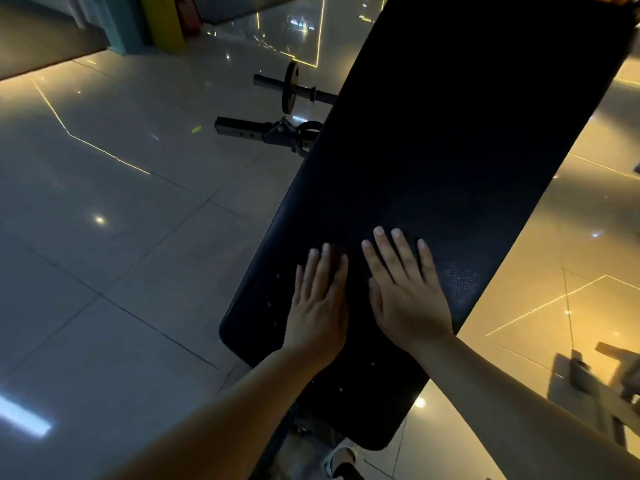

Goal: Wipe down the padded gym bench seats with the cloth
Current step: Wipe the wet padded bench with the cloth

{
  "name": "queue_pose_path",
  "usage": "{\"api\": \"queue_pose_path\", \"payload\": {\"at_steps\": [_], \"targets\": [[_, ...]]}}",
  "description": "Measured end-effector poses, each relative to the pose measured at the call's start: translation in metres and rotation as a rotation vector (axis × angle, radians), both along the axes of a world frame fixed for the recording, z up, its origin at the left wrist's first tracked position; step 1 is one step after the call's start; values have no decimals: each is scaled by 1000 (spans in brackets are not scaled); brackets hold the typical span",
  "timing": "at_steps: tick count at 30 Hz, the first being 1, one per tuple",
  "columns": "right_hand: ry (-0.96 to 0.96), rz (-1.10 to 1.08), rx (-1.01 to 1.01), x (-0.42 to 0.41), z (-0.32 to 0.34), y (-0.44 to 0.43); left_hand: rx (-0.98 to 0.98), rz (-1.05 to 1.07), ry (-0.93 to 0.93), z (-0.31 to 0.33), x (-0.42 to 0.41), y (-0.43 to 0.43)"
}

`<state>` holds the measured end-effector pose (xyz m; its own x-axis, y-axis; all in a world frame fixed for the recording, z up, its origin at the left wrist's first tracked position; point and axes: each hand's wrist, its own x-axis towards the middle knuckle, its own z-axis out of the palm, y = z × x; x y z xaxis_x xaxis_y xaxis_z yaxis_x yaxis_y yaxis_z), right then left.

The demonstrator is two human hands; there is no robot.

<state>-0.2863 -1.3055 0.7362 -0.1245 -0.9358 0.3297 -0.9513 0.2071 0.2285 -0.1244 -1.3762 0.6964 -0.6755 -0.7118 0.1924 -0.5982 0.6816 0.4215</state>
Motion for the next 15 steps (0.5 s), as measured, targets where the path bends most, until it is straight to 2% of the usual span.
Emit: {"api": "queue_pose_path", "payload": {"at_steps": [2, 4, 8, 10, 15], "targets": [[-9, 11, -7, 0, 0, 1, -134, -117, -51, -14, 18, -3], [-10, 11, -7, -1, 0, 0, -169, -122, -40, -21, 32, -19], [-1, 11, 0, -2, 0, -1, 44, 107, 27, 0, 14, -28], [-8, 11, 5, -2, -1, 0, 65, 122, 57, 8, -2, -19], [-4, 15, 5, -2, -1, 1, -194, -116, -60, -13, 18, -15]]}}
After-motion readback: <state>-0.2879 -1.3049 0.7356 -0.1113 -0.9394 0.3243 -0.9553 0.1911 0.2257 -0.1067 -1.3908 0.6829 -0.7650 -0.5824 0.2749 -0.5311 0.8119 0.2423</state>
